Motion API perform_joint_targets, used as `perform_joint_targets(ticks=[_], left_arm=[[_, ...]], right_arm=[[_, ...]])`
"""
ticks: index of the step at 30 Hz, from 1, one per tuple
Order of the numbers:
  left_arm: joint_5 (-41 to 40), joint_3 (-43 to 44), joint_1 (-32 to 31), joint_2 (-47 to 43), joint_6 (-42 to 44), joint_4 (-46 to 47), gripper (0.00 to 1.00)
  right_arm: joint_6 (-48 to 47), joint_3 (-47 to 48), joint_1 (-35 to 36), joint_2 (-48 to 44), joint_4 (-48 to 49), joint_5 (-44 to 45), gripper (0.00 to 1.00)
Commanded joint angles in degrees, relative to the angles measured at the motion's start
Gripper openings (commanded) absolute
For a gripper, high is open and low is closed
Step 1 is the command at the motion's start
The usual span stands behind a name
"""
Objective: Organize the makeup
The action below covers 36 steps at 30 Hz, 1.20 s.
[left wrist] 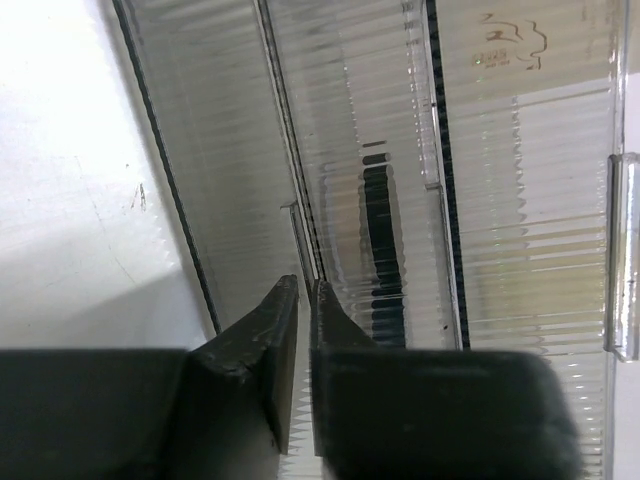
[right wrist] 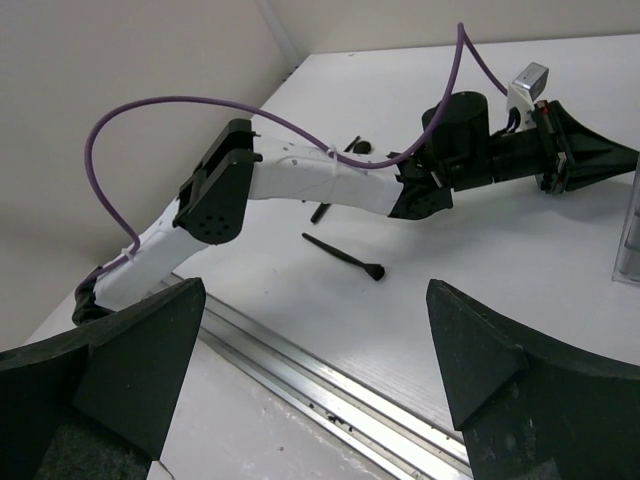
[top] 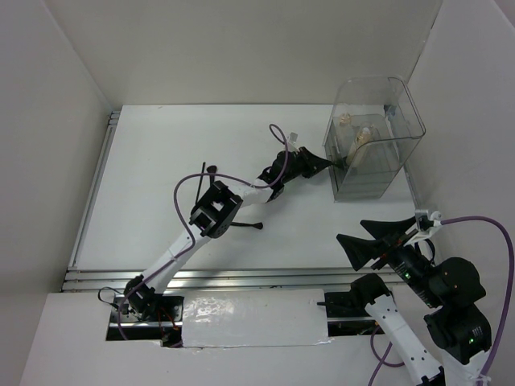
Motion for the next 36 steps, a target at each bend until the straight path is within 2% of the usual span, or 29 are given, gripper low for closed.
perform_joint_targets(ticks=[1,4,6,7,15,26,34,36], left_arm=[[-0.2,0.6,-0.8,1.7,-1.1,4.7,0.16],[-0.2,-0.8,-0.8,1.1,-2.1,7.5,0.11],[-0.2,-1.4,-0.8,0.2,-1.9,7.5,0.00],[-0.3,-1.9,-0.8,-0.2,-1.2,7.3,0.00],[-0.2,-8.9,1.5,-7.6,1.9,5.1,0.00],[1.0,-25.0,6.3,-17.5,4.7,5.9,0.00],[0.5,-31.0,7.9,-21.8,5.4,6.3,0.00],[0.2,-32.9,7.9,-23.5,6.5,6.3,0.10]], right_arm=[[-0.8,-0.5,0.5,-0.8,1.9,-0.3,1.00],[-0.7,-0.5,0.4,-0.8,1.9,-0.3,1.00],[-0.8,-0.5,0.4,-0.9,1.8,-0.2,1.00],[-0.7,-0.5,0.5,-0.9,1.9,-0.1,1.00],[-0.6,-0.4,0.5,-0.9,1.9,-0.5,1.00],[0.2,-1.0,0.4,-0.8,3.3,-0.8,1.00],[0.9,-1.3,0.5,-0.1,4.4,-1.6,1.00],[1.0,-1.3,0.5,0.0,4.6,-1.8,1.00]])
